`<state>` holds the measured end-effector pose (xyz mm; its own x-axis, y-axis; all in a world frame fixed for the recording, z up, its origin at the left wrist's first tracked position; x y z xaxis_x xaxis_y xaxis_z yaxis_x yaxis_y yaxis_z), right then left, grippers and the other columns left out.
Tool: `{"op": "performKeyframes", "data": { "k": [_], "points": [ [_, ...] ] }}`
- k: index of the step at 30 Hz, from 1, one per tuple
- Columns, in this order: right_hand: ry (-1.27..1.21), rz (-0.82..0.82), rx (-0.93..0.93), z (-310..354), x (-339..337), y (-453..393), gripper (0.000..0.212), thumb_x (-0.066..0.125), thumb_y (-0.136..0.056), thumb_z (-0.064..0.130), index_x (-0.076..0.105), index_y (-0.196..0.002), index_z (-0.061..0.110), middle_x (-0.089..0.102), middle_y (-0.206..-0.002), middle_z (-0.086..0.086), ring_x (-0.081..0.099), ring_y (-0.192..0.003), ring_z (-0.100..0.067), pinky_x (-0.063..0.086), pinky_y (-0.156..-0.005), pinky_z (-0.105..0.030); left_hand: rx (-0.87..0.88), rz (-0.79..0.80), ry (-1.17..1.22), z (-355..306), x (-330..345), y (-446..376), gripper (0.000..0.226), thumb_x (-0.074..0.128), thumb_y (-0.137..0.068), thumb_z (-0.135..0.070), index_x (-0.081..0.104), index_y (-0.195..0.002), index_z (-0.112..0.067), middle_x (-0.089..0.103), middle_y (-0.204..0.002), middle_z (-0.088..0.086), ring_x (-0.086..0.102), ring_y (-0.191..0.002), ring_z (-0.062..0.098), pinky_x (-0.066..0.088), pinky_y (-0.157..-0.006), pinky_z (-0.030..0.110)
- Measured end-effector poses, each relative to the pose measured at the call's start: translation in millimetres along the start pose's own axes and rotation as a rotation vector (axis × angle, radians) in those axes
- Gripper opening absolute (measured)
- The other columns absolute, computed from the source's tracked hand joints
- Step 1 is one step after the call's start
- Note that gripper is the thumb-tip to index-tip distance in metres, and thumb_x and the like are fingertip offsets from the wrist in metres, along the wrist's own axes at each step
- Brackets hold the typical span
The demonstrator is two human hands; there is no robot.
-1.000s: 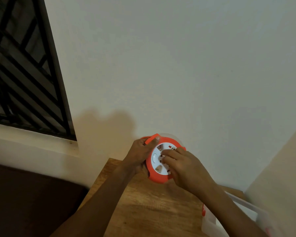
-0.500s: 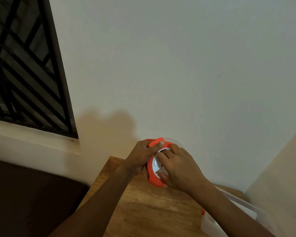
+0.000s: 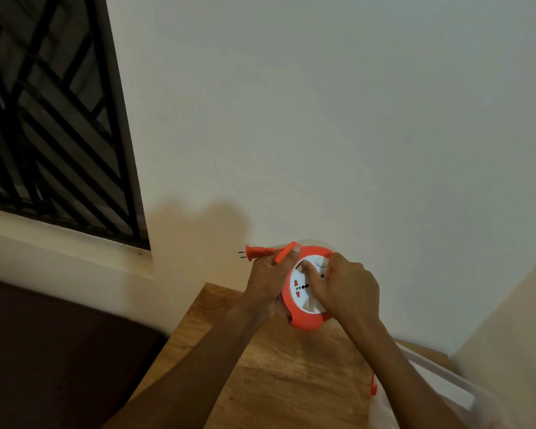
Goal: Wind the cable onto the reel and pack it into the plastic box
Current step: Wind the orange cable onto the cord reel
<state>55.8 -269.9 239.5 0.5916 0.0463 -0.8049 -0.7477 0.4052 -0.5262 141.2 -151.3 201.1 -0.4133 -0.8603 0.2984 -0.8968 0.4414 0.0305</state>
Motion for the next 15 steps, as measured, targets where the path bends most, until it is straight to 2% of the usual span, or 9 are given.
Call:
{"op": "performKeyframes", "data": {
  "k": [3, 5, 6, 9, 12, 13, 15],
  "points": [
    [0.037, -0.051, -0.119, -1, 0, 7, 0.037, 0.061, -0.086, 0.050, 0.069, -0.083, 0.014, 0.070, -0.066, -0.003, 0.062, -0.052, -0.020, 0.043, -0.054, -0.024, 0.003, 0.000, -0.009, 3, -3, -2, 0.023, 0.069, -0.094, -0.042, 0.076, -0.100, -0.021, 0.082, -0.092, 0.003, 0.080, -0.080, 0.025, 0.062, -0.061, 0.030],
    [0.086, -0.141, -0.260, -1, -5, 12, 0.022, 0.077, -0.076, 0.031, 0.068, -0.074, 0.011, 0.067, -0.058, -0.005, 0.059, -0.043, -0.021, 0.042, -0.049, -0.025, 0.008, -0.015, -0.015, 3, -7, -5, 0.024, 0.069, -0.093, -0.042, 0.075, -0.100, -0.020, 0.082, -0.092, 0.004, 0.080, -0.080, 0.027, 0.064, -0.064, 0.033],
    [0.092, -0.162, -0.316, 0, -8, 14, 0.020, 0.081, -0.071, 0.026, 0.068, -0.074, 0.010, 0.069, -0.060, -0.006, 0.060, -0.045, -0.022, 0.047, -0.049, -0.027, 0.005, -0.021, -0.018, 2, -9, -6, 0.025, 0.070, -0.093, -0.042, 0.075, -0.101, -0.019, 0.082, -0.093, 0.005, 0.080, -0.082, 0.028, 0.064, -0.066, 0.035],
    [0.071, -0.080, -0.513, 2, -11, 20, 0.031, 0.085, -0.063, 0.024, 0.070, -0.086, 0.010, 0.074, -0.085, -0.006, 0.067, -0.069, -0.026, 0.059, -0.060, -0.037, -0.002, -0.011, 0.001, 0, -15, -11, 0.029, 0.071, -0.092, -0.042, 0.075, -0.103, -0.016, 0.082, -0.096, 0.007, 0.079, -0.086, 0.030, 0.065, -0.073, 0.040],
    [0.109, 0.113, -0.661, 2, -8, 23, 0.042, 0.079, -0.072, 0.026, 0.069, -0.111, 0.014, 0.068, -0.120, -0.004, 0.064, -0.102, -0.027, 0.058, -0.080, -0.042, 0.018, 0.044, -0.021, -4, -19, -12, 0.040, 0.071, -0.084, -0.051, 0.074, -0.108, -0.018, 0.082, -0.099, 0.005, 0.079, -0.087, 0.029, 0.065, -0.072, 0.038],
    [0.140, 0.140, -0.675, 1, -6, 23, 0.046, 0.078, -0.074, 0.029, 0.067, -0.116, 0.016, 0.064, -0.126, -0.004, 0.062, -0.107, -0.028, 0.057, -0.084, -0.043, 0.025, 0.061, -0.035, -4, -19, -12, 0.043, 0.071, -0.081, -0.053, 0.074, -0.108, -0.019, 0.082, -0.099, 0.003, 0.079, -0.086, 0.028, 0.064, -0.069, 0.035],
    [0.203, 0.155, -0.689, 1, -3, 22, 0.053, 0.080, -0.072, 0.035, 0.065, -0.120, 0.017, 0.064, -0.126, -0.004, 0.062, -0.107, -0.028, 0.056, -0.086, -0.043, 0.032, 0.087, -0.059, -3, -19, -10, 0.041, 0.072, -0.082, -0.051, 0.074, -0.108, -0.019, 0.082, -0.098, 0.003, 0.080, -0.085, 0.027, 0.063, -0.066, 0.031]
  ]
}}
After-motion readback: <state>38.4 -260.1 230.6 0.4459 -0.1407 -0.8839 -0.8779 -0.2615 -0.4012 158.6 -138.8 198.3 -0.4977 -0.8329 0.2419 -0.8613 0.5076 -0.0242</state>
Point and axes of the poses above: each hand's wrist, its own y-axis away from the middle knuckle, its own x-axis out of the palm, z = x × y, the point moved 1 cm from there along -y, towards the middle knuckle
